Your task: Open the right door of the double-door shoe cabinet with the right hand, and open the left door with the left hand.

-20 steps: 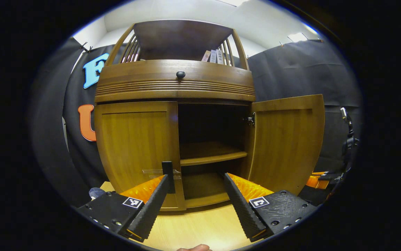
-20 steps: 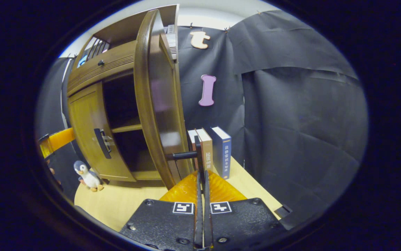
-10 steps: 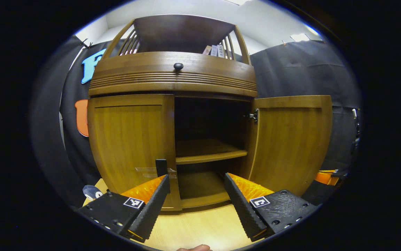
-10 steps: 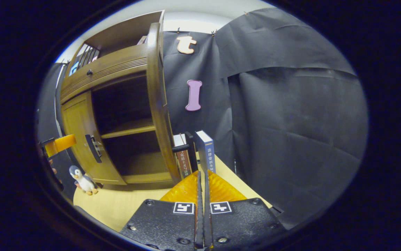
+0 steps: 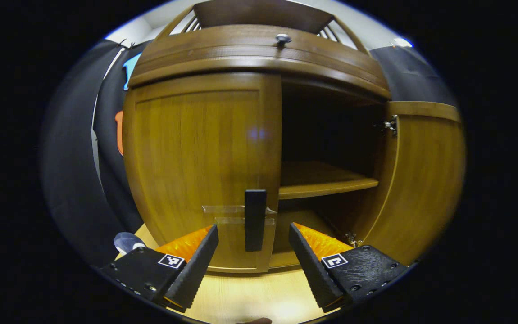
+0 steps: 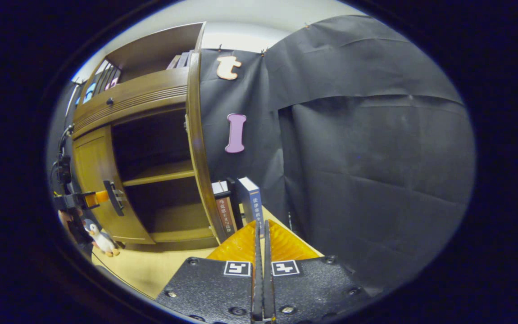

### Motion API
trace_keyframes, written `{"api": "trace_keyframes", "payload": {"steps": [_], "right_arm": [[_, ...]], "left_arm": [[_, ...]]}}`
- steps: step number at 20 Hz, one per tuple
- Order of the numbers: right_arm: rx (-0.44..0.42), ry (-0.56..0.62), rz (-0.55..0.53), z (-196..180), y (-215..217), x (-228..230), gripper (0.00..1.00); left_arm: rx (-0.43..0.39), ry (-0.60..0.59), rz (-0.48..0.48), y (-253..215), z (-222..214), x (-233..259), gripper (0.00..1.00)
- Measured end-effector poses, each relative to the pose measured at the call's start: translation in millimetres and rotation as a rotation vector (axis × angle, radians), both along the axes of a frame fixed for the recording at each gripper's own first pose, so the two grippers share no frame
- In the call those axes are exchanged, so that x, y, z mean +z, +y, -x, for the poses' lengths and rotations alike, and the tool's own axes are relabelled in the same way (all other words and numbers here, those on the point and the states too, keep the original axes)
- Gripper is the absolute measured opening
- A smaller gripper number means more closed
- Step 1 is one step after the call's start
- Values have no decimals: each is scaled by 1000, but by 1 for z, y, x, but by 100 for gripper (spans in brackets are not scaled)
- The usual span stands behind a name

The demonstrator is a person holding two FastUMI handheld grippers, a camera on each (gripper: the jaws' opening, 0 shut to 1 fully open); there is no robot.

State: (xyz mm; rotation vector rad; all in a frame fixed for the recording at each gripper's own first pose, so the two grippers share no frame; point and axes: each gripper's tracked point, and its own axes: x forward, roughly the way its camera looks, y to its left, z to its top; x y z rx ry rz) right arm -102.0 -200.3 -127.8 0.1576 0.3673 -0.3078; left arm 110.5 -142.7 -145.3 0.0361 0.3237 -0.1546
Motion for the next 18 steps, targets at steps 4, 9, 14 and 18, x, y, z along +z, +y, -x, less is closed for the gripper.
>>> {"api": "trace_keyframes", "payload": {"steps": [4, 9, 14, 18], "right_arm": [[-51, -18, 7, 11, -2, 8, 7], [-72, -24, 10, 17, 2, 10, 11], [-63, -27, 48, 31, 16, 18, 25], [-64, -27, 50, 34, 22, 20, 30]], "left_arm": [[9, 20, -19, 5, -26, -16, 80], [-32, 12, -25, -5, -53, -29, 79], [-42, -9, -14, -5, -63, -33, 54], [-82, -21, -14, -11, -60, -32, 41]]}}
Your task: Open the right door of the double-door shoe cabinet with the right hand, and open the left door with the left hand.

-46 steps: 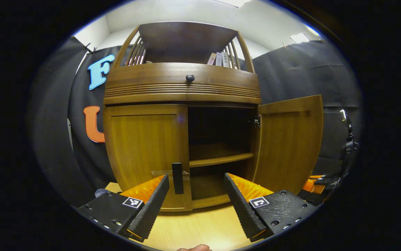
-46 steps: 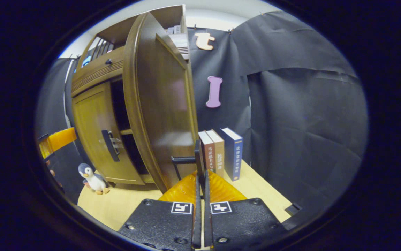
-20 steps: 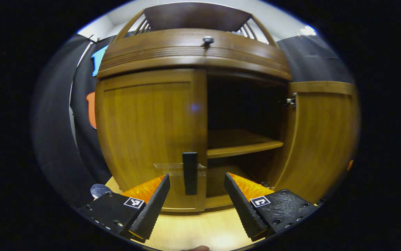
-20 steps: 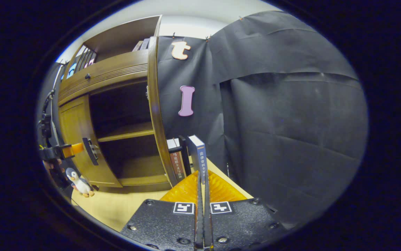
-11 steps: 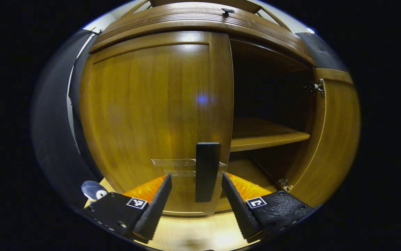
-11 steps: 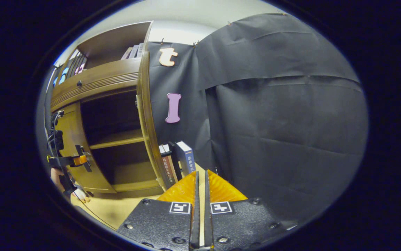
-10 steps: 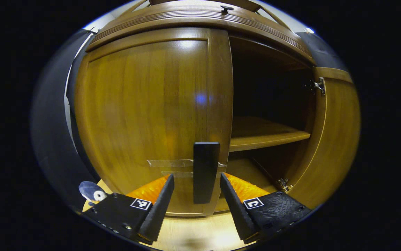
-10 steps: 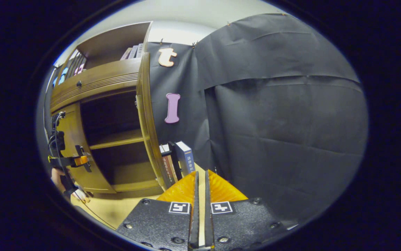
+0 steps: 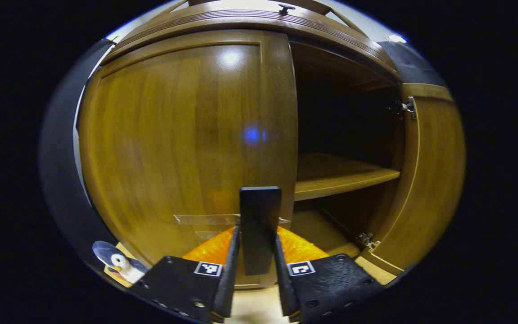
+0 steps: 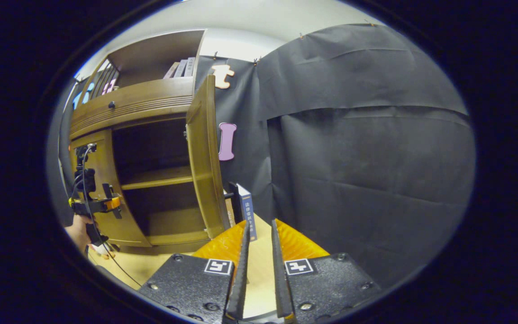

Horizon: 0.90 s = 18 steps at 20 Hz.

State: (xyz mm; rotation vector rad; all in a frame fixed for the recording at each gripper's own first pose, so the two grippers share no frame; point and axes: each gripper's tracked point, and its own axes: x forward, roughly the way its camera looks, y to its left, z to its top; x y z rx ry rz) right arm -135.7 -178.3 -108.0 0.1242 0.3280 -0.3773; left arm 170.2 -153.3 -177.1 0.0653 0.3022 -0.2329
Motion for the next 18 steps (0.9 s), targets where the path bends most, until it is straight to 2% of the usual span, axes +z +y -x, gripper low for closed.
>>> {"api": "trace_keyframes", "payload": {"steps": [1, 2, 3, 4, 13, 18], "right_arm": [[2, 2, -1, 0, 1, 0, 31], [5, 1, -1, 0, 3, 0, 34], [8, 5, 0, 0, 5, 0, 34], [17, 7, 0, -2, 9, -2, 36], [202, 9, 53, -35, 62, 6, 35], [275, 10, 52, -44, 79, 4, 37]], "left_arm": [[4, 0, -4, -1, -1, -1, 31], [9, 1, -4, 0, -2, -2, 32], [12, 4, 2, 0, -3, -4, 32], [14, 5, 2, 0, -1, -2, 27], [31, 6, 4, 6, 19, 0, 26], [53, 26, 13, 17, 47, 2, 26]]}}
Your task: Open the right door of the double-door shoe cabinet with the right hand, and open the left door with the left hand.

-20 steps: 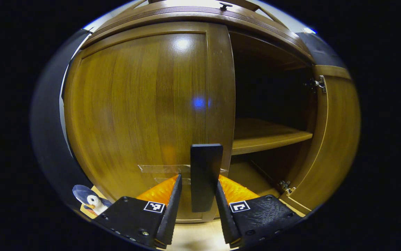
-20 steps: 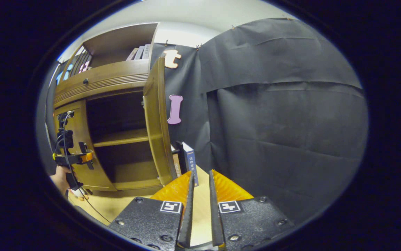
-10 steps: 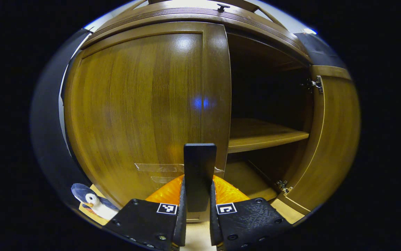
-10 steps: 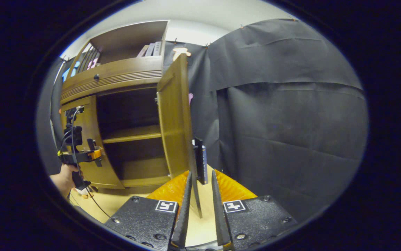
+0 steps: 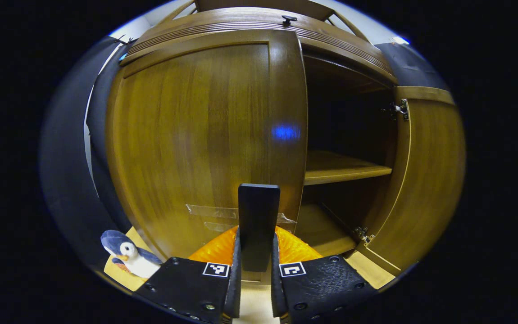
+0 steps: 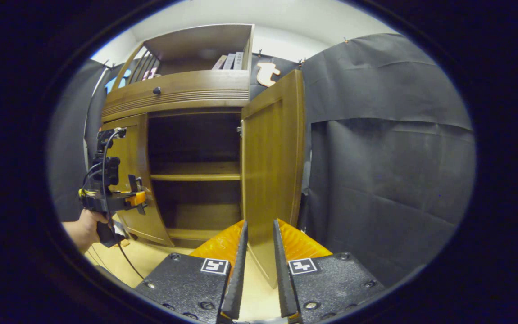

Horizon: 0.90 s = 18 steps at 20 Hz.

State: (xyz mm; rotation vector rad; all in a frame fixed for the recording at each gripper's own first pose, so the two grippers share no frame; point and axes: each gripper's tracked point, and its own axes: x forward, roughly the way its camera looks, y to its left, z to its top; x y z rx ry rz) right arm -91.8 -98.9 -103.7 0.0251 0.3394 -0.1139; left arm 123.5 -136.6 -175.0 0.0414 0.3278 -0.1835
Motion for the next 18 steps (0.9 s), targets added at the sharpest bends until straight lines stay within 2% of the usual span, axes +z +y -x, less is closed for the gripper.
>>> {"api": "trace_keyframes", "payload": {"steps": [8, 11, 12, 15, 18], "right_arm": [[147, 3, -15, -19, 31, -3, 35], [203, 14, -20, -25, 43, -9, 37], [223, 16, -24, -27, 48, -10, 37], [297, 28, -38, -33, 64, -12, 37], [349, 25, -42, -38, 75, -15, 35]], "left_arm": [[55, 1, -13, 23, 41, 5, 26], [102, -1, -9, 40, 53, 7, 26], [107, -4, 3, 40, 58, 10, 15], [126, 5, 2, 49, 68, 12, 15], [197, 5, 24, 64, 85, 14, 14]]}}
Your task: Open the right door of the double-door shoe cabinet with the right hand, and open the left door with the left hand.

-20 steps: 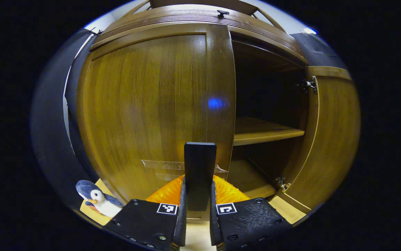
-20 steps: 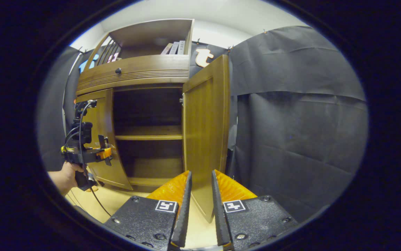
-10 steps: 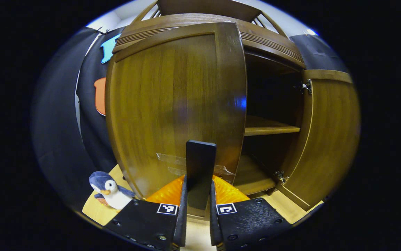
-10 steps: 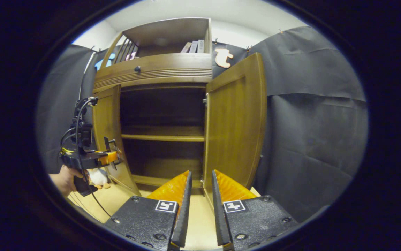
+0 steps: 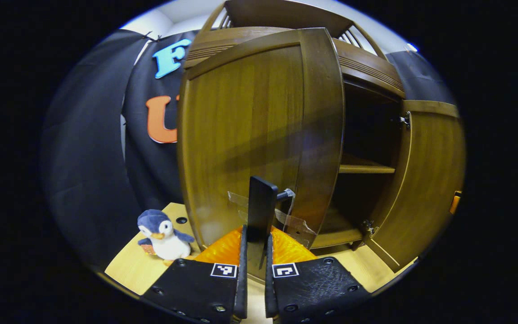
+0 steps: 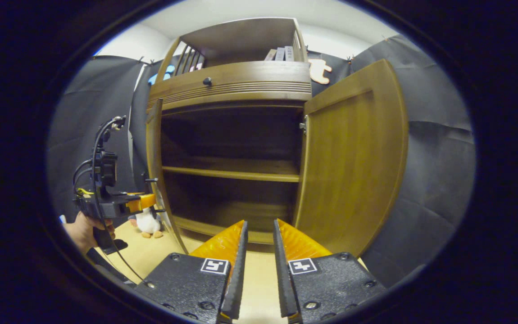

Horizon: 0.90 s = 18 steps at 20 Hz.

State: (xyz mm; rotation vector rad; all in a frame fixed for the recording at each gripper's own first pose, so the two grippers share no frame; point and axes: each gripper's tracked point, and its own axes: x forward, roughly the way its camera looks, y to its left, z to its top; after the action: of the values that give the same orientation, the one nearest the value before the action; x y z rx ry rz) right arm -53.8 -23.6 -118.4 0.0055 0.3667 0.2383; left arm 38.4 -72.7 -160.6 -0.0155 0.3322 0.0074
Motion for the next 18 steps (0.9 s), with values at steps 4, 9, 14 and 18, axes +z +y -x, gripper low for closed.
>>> {"api": "trace_keyframes", "payload": {"steps": [4, 9, 14, 18], "right_arm": [[83, 9, -24, -6, 23, -3, 37], [178, 12, -35, -12, 56, -7, 35], [234, 11, -40, -14, 83, -8, 35], [261, 13, -49, -12, 103, -8, 35]], "left_arm": [[67, 8, 30, 27, 25, 3, 11], [177, 10, -3, 71, 56, 12, 7], [208, -11, -20, 95, 70, 24, 7], [243, 4, -10, 122, 81, 22, 6]]}}
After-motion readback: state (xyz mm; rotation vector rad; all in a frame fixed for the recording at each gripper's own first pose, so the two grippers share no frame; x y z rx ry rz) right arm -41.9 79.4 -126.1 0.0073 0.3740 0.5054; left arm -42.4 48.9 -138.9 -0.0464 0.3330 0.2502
